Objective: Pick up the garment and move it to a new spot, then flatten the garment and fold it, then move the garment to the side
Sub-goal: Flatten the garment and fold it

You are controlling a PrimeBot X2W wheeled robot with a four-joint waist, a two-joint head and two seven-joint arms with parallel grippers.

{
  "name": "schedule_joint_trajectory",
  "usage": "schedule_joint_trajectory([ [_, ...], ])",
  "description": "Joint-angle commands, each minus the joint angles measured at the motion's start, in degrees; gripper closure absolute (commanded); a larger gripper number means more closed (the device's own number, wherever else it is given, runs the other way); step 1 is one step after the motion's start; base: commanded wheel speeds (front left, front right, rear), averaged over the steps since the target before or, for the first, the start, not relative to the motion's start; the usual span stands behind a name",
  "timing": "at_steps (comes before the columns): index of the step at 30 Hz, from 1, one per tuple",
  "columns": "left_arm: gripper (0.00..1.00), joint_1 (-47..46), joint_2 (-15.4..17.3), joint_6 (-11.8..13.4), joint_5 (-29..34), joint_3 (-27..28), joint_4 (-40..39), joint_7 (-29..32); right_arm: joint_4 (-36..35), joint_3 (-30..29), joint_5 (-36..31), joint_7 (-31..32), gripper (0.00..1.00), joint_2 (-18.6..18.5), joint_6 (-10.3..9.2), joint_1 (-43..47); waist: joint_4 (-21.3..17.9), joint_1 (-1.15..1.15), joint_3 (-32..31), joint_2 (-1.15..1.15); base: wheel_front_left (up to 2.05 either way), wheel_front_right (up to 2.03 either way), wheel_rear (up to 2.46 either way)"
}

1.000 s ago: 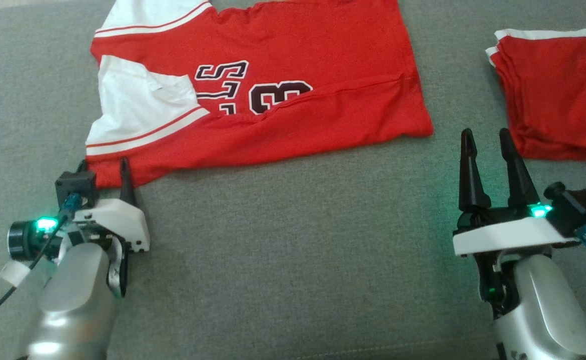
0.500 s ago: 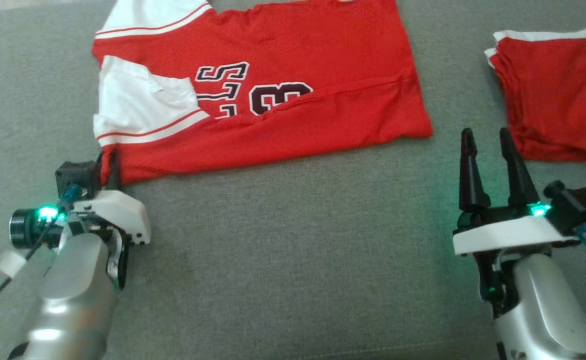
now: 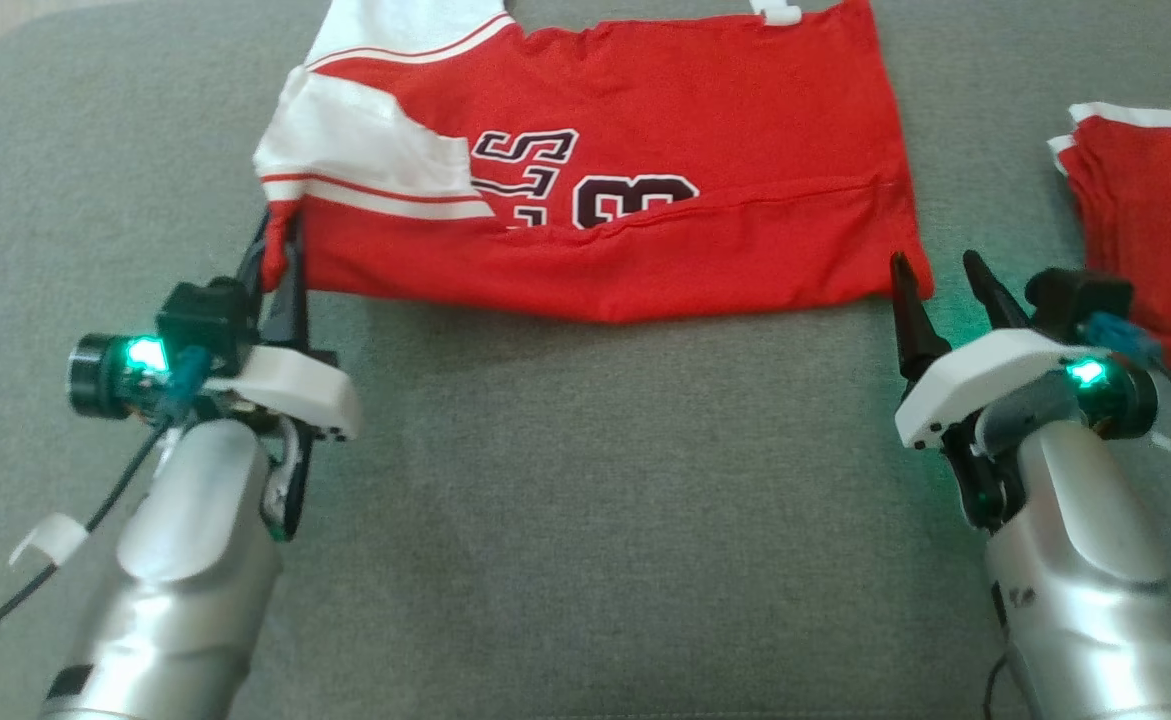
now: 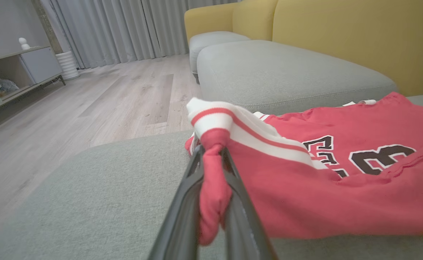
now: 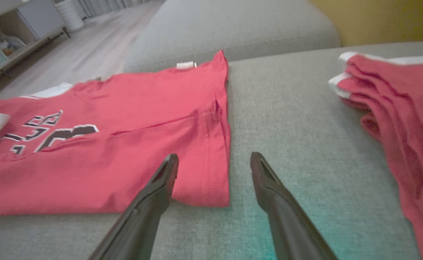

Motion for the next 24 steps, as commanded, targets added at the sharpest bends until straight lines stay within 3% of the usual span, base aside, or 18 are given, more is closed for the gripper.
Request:
schedule_joint_trajectory([
  [1, 1.0, -0.6, 1.3, -0.1, 0.7, 1.4, -1.9, -0.6, -0.8, 1.0, -0.8, 0.2, 0.0, 0.2, -0.04, -1.4, 0.3, 0.0, 0.2, 0.0, 0.0, 0.0, 0.0],
  [11, 1.0, 0.4, 0.3, 0.1, 1.6, -0.5, -6.3, -0.7, 12.9, 0.5, -8.8, 4.2, 0.0, 0.2, -0.04, -7.9, 2.2, 0.0, 1.0, 0.0, 0.0, 0.0, 0.0],
  [12, 1.0, 0.4, 0.4, 0.2, 1.6, -0.6, -6.4, -0.7, 13.7, 0.7, -9.3, 4.2, 0.08, 0.2, -0.04, -8.1, 2.3, 0.0, 1.0, 0.0, 0.0, 0.0, 0.0],
  [13, 1.0, 0.4, 0.4, 0.2, 1.6, -0.7, -6.4, -0.6, 14.4, 0.9, -9.9, 4.0, 1.0, 0.2, -0.04, -8.4, 2.3, 0.0, 1.0, 0.0, 0.0, 0.0, 0.0],
  [24, 1.0, 3.1, 3.6, 1.8, 1.4, -0.4, -3.4, 1.8, 14.4, -2.2, -11.5, -2.8, 1.0, 0.2, -0.04, -6.9, 0.1, 0.0, -3.4, 0.0, 0.0, 0.0, 0.0],
])
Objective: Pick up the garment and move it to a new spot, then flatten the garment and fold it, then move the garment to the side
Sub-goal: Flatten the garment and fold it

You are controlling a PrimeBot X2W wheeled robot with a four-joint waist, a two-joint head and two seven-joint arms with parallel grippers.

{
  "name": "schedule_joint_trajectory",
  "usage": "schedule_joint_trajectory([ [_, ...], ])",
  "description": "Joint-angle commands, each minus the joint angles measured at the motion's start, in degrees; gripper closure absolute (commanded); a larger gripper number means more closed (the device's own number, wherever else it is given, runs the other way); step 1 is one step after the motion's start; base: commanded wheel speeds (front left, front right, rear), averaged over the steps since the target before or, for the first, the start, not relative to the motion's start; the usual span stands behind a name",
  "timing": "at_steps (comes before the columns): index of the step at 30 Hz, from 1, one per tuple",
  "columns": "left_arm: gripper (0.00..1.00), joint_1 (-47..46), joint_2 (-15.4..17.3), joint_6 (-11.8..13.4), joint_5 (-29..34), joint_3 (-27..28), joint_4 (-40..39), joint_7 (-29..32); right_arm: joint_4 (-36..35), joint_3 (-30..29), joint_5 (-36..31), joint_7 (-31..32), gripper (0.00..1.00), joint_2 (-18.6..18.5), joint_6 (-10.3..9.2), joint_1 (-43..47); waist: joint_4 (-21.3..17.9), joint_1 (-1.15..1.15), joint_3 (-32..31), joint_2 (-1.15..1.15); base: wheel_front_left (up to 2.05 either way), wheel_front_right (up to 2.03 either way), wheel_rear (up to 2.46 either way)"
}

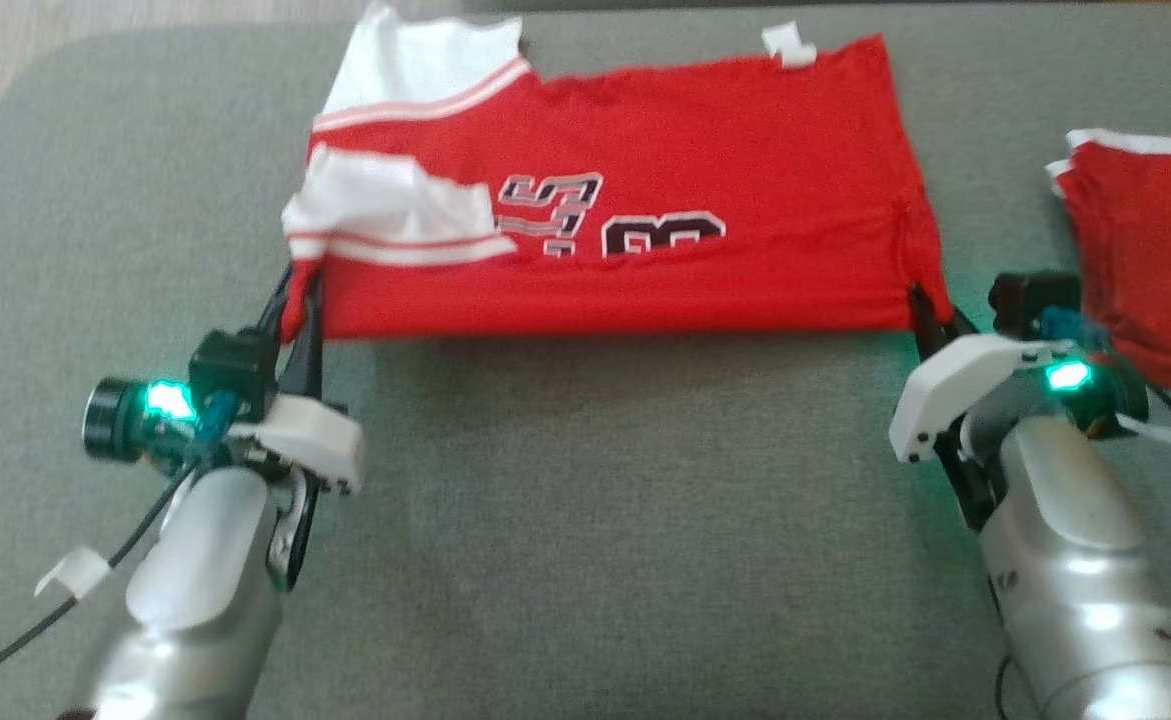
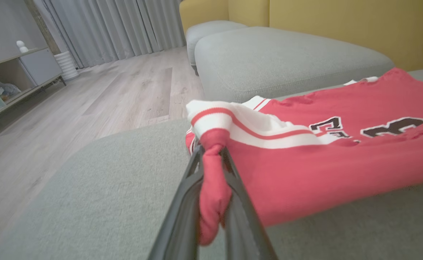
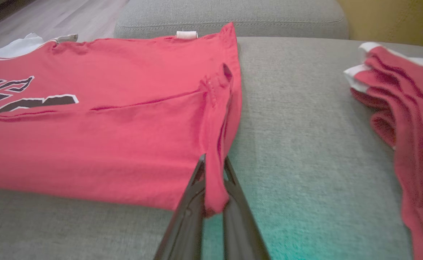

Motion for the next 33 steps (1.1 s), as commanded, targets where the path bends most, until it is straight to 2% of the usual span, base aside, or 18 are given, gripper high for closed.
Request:
schedule_joint_trajectory([
  [1, 1.0, -0.3, 2.9, 0.4, 0.0, 1.9, -0.9, 0.5, -2.0, 0.5, 0.2, -1.1, 1.0, 0.3, -0.05, 0.8, -1.1, 0.0, -2.0, 0.0, 0.0, 0.0, 0.0],
  [6, 1.0, 3.2, 4.1, -0.5, -0.6, 1.0, -0.2, 3.4, -4.6, 0.6, 0.5, 1.0, 1.0, 0.3, -0.05, 4.2, -2.1, 0.0, -5.6, 0.0, 0.0, 0.0, 0.0],
  [11, 1.0, 7.2, 5.0, -1.9, -1.4, -0.4, -1.8, 7.7, -9.7, 1.0, 2.0, 7.2, 1.0, 0.3, -0.05, 9.1, -2.5, 0.0, -8.8, 0.0, 0.0, 0.0, 0.0],
  [12, 1.0, 8.9, 5.6, -2.0, -1.6, -0.8, -3.2, 9.3, -12.7, 1.9, 2.7, 10.4, 1.0, 0.3, -0.05, 11.4, -2.8, 0.0, -9.8, 0.0, 0.0, 0.0, 0.0],
  [13, 1.0, 8.9, 5.6, -2.0, -1.6, -0.8, -3.2, 9.3, -12.7, 1.9, 2.7, 10.4, 1.0, 0.3, -0.05, 11.4, -2.8, 0.0, -9.8, 0.0, 0.0, 0.0, 0.0],
  [19, 1.0, 12.9, 6.7, -1.9, -2.0, -2.2, -8.0, 14.0, -24.2, 2.8, 3.8, 18.7, 1.0, -0.8, -0.05, 19.3, -3.1, 0.0, -10.9, 0.0, 0.0, 0.0, 0.0],
  [25, 1.0, 14.4, 6.5, -0.8, -2.2, -2.8, -10.5, 15.7, -33.5, 1.0, 5.9, 21.3, 1.0, -0.1, -0.05, 25.2, -3.4, 0.0, -9.9, 0.0, 0.0, 0.0, 0.0],
  [26, 1.0, 14.3, 6.6, -0.3, -2.0, -2.8, -10.5, 15.5, -34.5, 1.1, 5.5, 20.8, 0.51, 0.0, -0.05, 25.7, -3.4, 0.0, -9.6, 0.0, 0.0, 0.0, 0.0],
  [27, 0.29, 14.2, 6.6, 0.3, -1.7, -2.7, -10.4, 15.2, -35.4, 1.3, 4.7, 20.1, 0.0, 0.1, -0.05, 26.1, -3.5, 0.0, -9.3, 0.0, 0.0, 0.0, 0.0],
  [28, 0.0, 14.1, 6.5, 0.8, -1.4, -2.8, -10.3, 15.0, -36.1, 0.9, 4.4, 19.1, 0.0, 0.1, -0.05, 26.3, -3.6, 0.0, -9.0, 0.0, 0.0, 0.0, 0.0],
  [33, 0.0, 13.1, 5.9, 2.9, -1.2, -2.1, -10.4, 13.0, -38.7, -0.1, 6.8, 12.4, 0.0, 0.3, -0.05, 26.2, -3.9, 0.0, -8.1, 0.0, 0.0, 0.0, 0.0],
])
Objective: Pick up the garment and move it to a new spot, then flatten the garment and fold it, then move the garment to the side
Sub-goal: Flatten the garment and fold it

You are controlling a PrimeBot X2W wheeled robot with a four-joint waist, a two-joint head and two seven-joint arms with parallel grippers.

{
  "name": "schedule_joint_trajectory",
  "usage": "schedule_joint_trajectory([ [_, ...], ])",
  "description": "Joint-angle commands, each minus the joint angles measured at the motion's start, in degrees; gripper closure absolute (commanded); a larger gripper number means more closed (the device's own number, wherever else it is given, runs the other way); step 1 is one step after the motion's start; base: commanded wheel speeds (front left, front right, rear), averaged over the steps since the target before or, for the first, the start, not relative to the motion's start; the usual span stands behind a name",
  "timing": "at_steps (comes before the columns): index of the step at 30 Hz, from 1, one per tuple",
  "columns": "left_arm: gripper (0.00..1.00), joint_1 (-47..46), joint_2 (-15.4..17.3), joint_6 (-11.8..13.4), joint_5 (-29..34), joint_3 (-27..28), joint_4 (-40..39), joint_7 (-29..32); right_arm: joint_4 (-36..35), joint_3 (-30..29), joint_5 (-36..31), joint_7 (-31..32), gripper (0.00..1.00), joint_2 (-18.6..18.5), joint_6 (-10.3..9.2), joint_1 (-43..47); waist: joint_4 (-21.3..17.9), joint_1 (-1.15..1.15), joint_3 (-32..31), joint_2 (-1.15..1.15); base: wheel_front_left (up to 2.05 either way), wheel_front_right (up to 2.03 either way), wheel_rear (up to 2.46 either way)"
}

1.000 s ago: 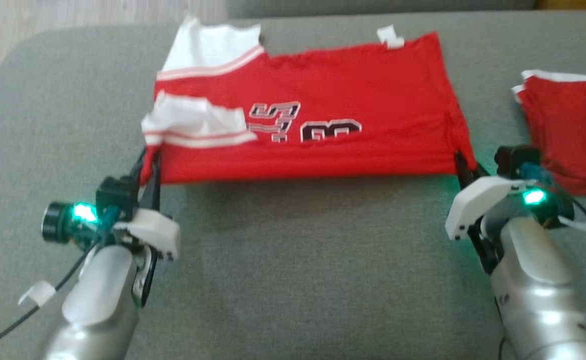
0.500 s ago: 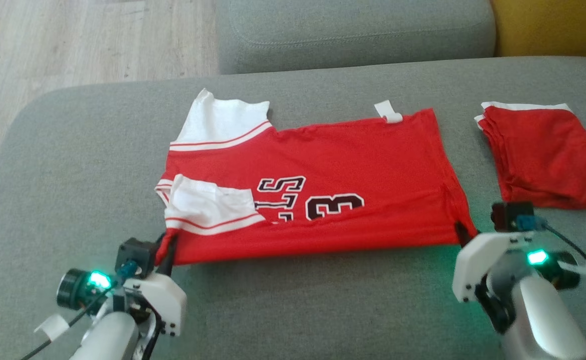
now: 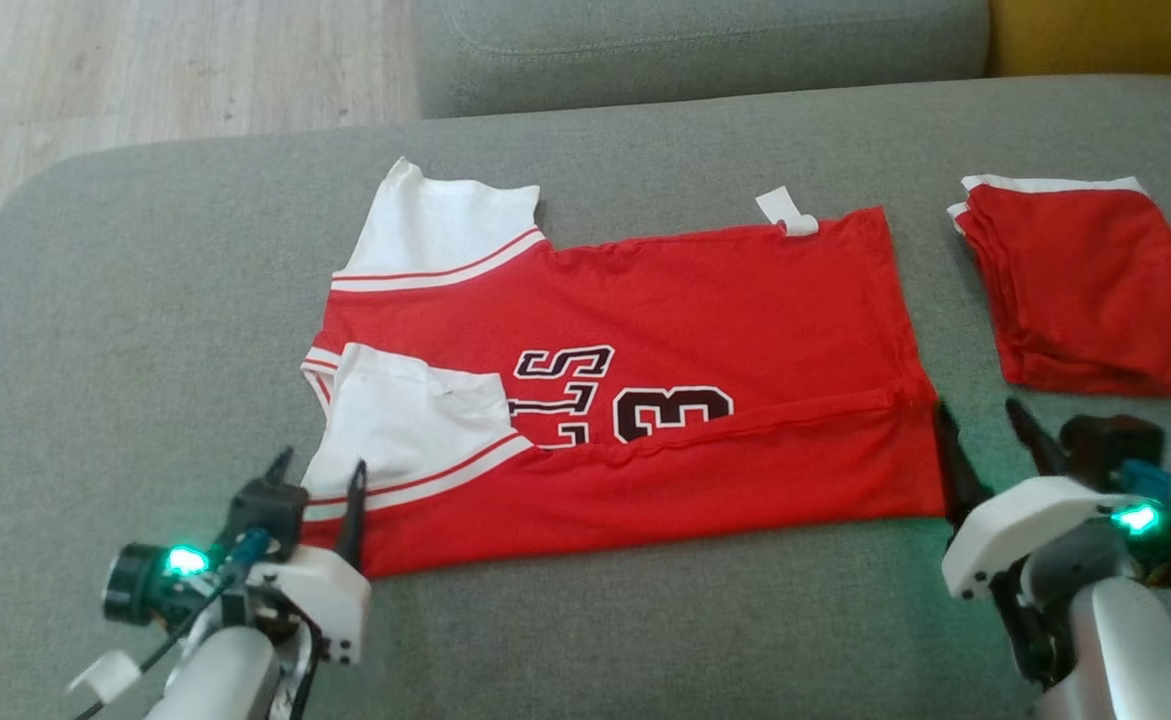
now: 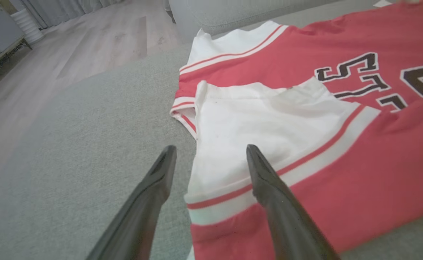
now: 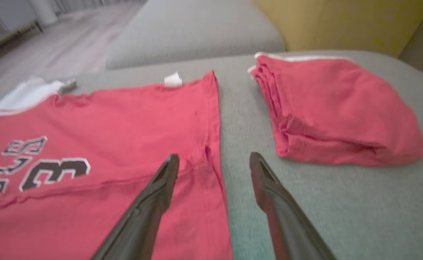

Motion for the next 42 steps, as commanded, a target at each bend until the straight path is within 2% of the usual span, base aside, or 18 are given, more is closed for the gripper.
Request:
schedule_joint_trajectory([
  [1, 0.0, -3.6, 1.2, 0.8, 0.1, 2.9, -1.8, -1.4, -2.7, 1.2, 0.9, -2.3, 0.0, -0.3, -0.05, -2.1, -0.2, 0.0, 0.2, 0.0, 0.0, 0.0, 0.0],
  [6, 0.0, -5.1, 0.1, 2.3, -1.5, 5.9, -5.5, -8.7, -4.5, 2.6, 4.6, -12.6, 0.0, -0.3, -0.05, -2.8, -0.9, 0.0, 1.3, 0.0, 0.0, 0.0, 0.0],
  [11, 0.0, -8.4, 0.0, 1.0, -2.4, 7.8, -10.2, -13.9, -5.0, 4.7, 7.1, -19.7, 0.0, -0.3, -0.05, -3.9, -2.3, 0.0, 4.2, 0.0, 0.0, 0.0, 0.0],
  [13, 0.0, -12.3, 1.1, -0.6, -1.7, 7.7, -11.7, -14.2, -5.2, 5.6, 8.3, -21.8, 0.0, -0.3, -0.05, -5.2, -3.3, 0.0, 6.8, 0.0, 0.0, 0.0, 0.0],
  [16, 0.0, -18.1, 2.8, -2.8, -1.3, 7.3, -11.5, -11.3, -5.6, 6.4, 8.8, -23.0, 0.0, -0.3, -0.05, -6.7, -4.6, 0.0, 10.2, 0.0, 0.0, 0.0, 0.0],
  [23, 0.0, -33.5, 9.4, -11.4, -0.9, 5.5, -3.8, 2.3, -6.1, 9.1, 10.6, -24.2, 0.0, -0.3, -0.05, -10.5, -9.3, 0.0, 18.3, 0.0, 0.0, 0.0, 0.0],
  [24, 0.0, -33.5, 9.4, -11.4, -0.9, 5.5, -3.8, 2.3, -6.1, 9.1, 10.6, -24.2, 0.0, -0.3, -0.05, -10.5, -9.3, 0.0, 18.3, 0.0, 0.0, 0.0, 0.0],
  [27, 0.0, -38.4, 11.4, -13.7, -1.8, 4.6, 1.7, 8.5, -6.1, 9.9, 11.6, -24.4, 0.0, -0.3, -0.05, -11.9, -11.0, 0.0, 21.5, 0.0, 0.0, 0.0, 0.0],
  [32, 0.0, -43.7, 13.4, -15.2, -3.4, 3.8, 10.1, 13.6, -6.4, 11.4, 12.5, -24.7, 0.0, -0.3, -0.05, -13.5, -13.0, 0.0, 24.4, 0.0, 0.0, 0.0, 0.0],
  [42, 0.0, -48.9, 14.4, -15.7, -5.3, 2.7, 19.1, 15.5, -5.8, 11.7, 12.6, -24.9, 0.0, -0.3, -0.05, -14.5, -14.9, 0.0, 26.8, 0.0, 0.0, 0.0, 0.0],
])
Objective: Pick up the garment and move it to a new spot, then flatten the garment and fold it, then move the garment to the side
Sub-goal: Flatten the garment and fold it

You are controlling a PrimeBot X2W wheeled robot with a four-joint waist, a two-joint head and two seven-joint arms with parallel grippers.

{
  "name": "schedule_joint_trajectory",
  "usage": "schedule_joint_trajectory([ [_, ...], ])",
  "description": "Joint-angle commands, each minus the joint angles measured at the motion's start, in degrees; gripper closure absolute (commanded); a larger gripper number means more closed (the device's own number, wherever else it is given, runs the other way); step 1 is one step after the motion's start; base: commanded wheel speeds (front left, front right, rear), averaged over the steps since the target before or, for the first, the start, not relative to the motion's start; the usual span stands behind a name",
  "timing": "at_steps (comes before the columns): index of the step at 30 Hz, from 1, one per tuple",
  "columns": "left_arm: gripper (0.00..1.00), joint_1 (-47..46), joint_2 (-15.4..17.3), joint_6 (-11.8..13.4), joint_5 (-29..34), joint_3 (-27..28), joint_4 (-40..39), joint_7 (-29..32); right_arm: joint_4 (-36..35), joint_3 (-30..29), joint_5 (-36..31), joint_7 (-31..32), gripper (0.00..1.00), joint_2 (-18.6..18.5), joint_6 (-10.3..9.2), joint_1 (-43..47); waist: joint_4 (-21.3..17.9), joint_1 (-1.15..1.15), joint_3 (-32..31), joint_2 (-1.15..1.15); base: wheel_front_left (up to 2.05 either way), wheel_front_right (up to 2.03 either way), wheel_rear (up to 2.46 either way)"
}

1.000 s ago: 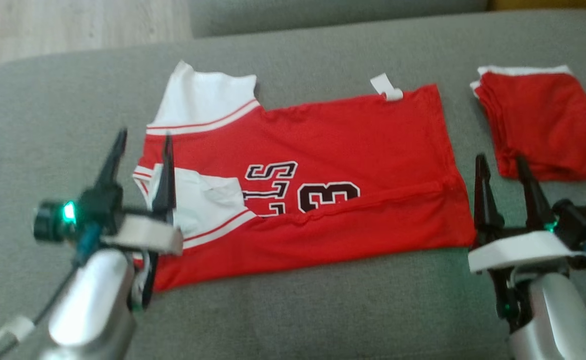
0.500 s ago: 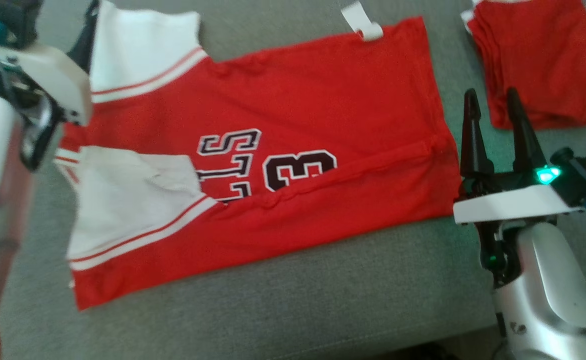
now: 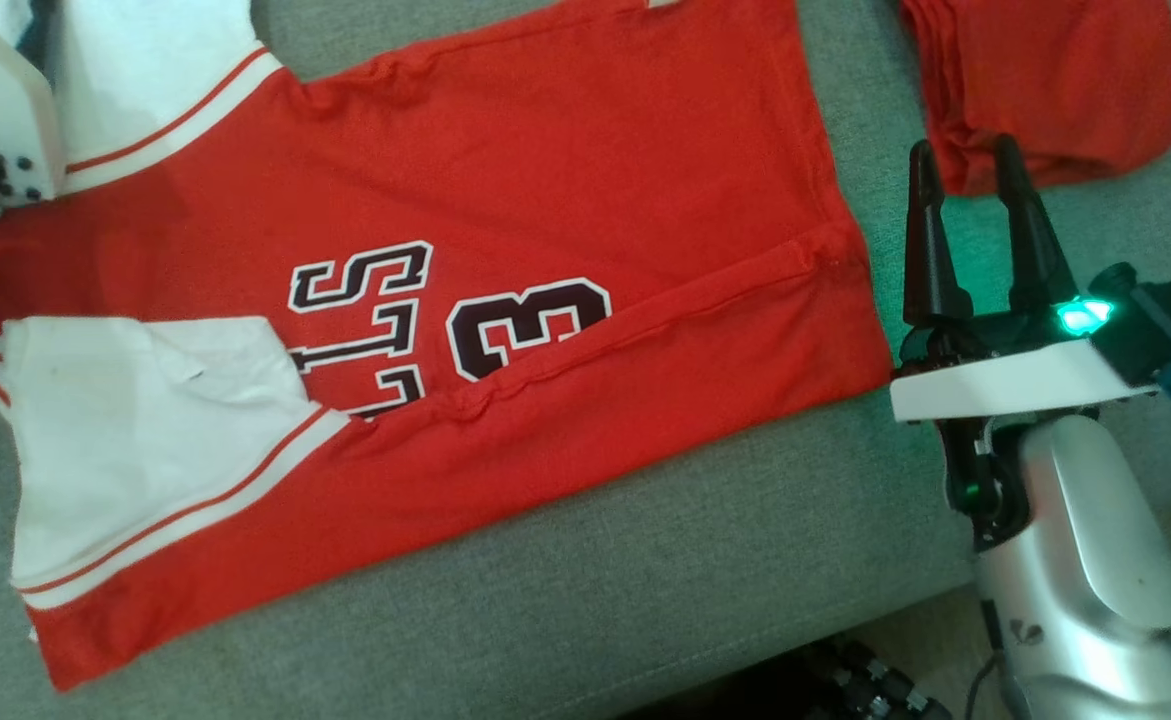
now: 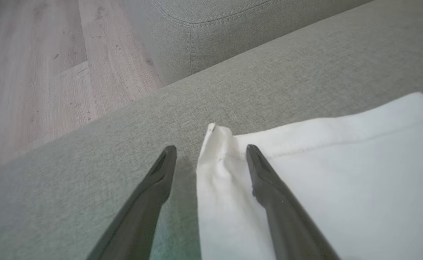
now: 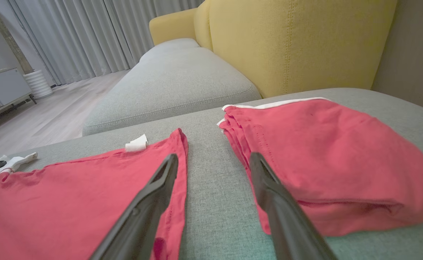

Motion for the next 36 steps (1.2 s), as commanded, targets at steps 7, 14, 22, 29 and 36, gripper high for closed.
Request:
schedule_joint_trajectory([
  [7, 1.0, -2.7, 1.1, -0.3, -1.9, -1.0, 1.8, -0.1, -1.3, -0.2, -1.0, -0.6, 0.0, -0.2, -0.04, -0.4, 1.1, 0.0, -0.4, 0.0, 0.0, 0.0, 0.0],
  [14, 1.0, -2.4, -1.2, -0.3, -2.4, -1.9, 1.6, -8.0, -0.4, -2.4, -3.5, -0.6, 0.0, -0.2, -0.04, -0.7, 3.6, 0.0, -4.4, 0.0, 0.0, 0.0, 0.0],
  [22, 1.0, 0.1, -5.0, -0.2, -2.6, -3.4, -2.6, -15.1, -1.3, -6.3, -10.0, 4.9, 0.0, -0.2, -0.04, -1.5, 9.1, 0.0, -9.8, 0.0, 0.0, 0.0, 0.0],
  [29, 1.0, 3.9, -5.9, 0.3, -2.3, -4.9, -10.6, -17.0, -1.1, -9.3, -14.8, 16.8, 0.0, -1.2, -0.04, -4.9, 13.8, 0.0, -11.5, 0.0, 0.0, 0.0, 0.0],
  [36, 1.0, 9.7, -4.6, 1.2, -2.5, -6.5, -23.3, -14.8, 7.3, -9.8, -15.2, 28.9, 0.0, -4.9, -0.04, -14.4, 17.3, 0.0, -10.1, 0.0, 0.0, 0.0, 0.0],
])
